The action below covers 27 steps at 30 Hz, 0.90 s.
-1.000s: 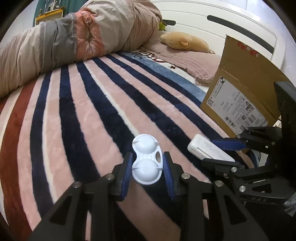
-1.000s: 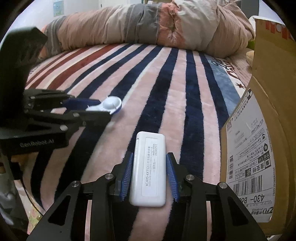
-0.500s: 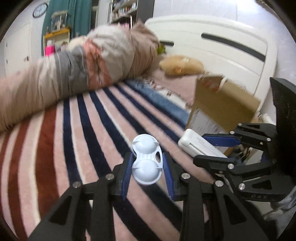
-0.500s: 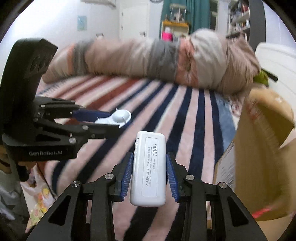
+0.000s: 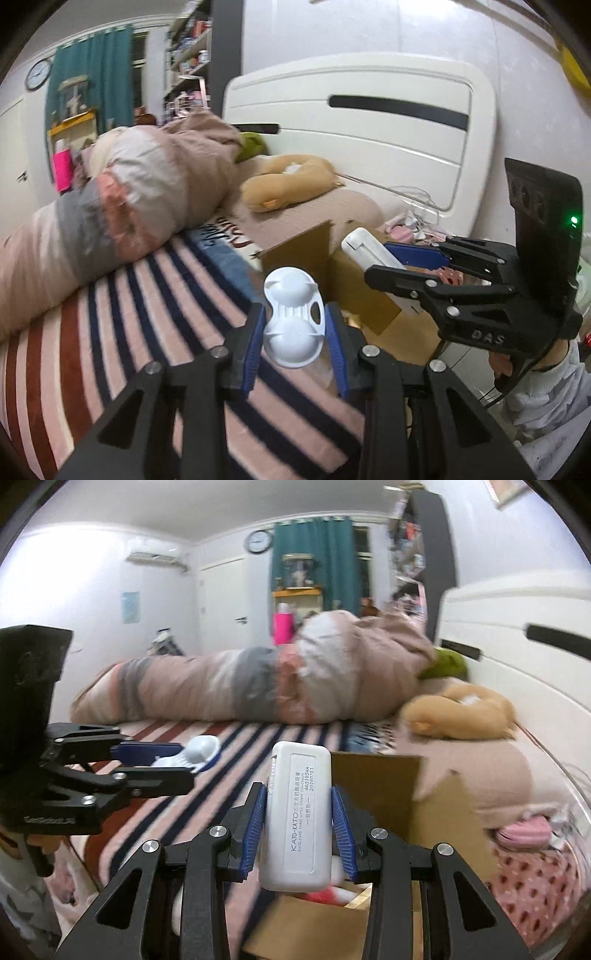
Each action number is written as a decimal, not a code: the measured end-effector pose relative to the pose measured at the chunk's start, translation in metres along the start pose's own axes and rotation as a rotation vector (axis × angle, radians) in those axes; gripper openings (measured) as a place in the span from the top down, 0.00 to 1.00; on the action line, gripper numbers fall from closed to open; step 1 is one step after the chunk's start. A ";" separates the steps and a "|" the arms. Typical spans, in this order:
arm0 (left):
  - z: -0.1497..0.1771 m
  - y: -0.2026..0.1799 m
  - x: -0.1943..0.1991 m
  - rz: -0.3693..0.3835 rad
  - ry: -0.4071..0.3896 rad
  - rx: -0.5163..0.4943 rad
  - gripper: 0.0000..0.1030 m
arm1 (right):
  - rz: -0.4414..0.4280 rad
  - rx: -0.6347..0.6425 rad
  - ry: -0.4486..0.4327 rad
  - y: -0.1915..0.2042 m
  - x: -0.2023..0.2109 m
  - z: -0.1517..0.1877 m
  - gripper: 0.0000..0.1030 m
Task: Organize rigid objects
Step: 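Place the lens case and white power bank into the box and release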
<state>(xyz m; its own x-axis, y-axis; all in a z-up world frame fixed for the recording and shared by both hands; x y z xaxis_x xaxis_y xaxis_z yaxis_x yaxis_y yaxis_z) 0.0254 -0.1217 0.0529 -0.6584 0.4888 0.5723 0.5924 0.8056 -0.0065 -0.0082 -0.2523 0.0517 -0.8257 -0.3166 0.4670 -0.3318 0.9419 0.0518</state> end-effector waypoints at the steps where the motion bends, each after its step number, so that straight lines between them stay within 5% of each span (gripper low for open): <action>1: -0.004 -0.008 -0.009 0.005 0.012 -0.011 0.71 | 0.008 -0.014 0.008 -0.011 0.002 0.003 0.69; 9: -0.024 -0.042 -0.067 0.002 0.102 -0.070 0.71 | 0.023 -0.041 0.109 -0.069 -0.030 0.026 0.69; 17: -0.023 -0.034 -0.096 -0.009 0.154 -0.063 0.71 | -0.071 -0.034 0.146 -0.080 -0.053 0.027 0.69; 27: -0.022 -0.028 -0.122 -0.003 0.183 -0.068 0.71 | -0.040 -0.009 0.147 -0.085 -0.058 0.028 0.69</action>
<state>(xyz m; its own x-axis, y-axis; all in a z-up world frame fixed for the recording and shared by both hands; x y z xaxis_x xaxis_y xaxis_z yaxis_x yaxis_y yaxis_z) 0.0993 -0.2110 0.0020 -0.5688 0.4120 0.7119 0.6246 0.7795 0.0478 0.0546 -0.3170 -0.0043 -0.7361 -0.3347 0.5884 -0.3586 0.9300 0.0804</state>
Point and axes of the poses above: each gripper's, at about its wrist camera, not at the fingertips, and x roughly against the way its jaws point, y to its left, z to its underside, the point moved 2 cm from there along -x, roughly the way its jaws point
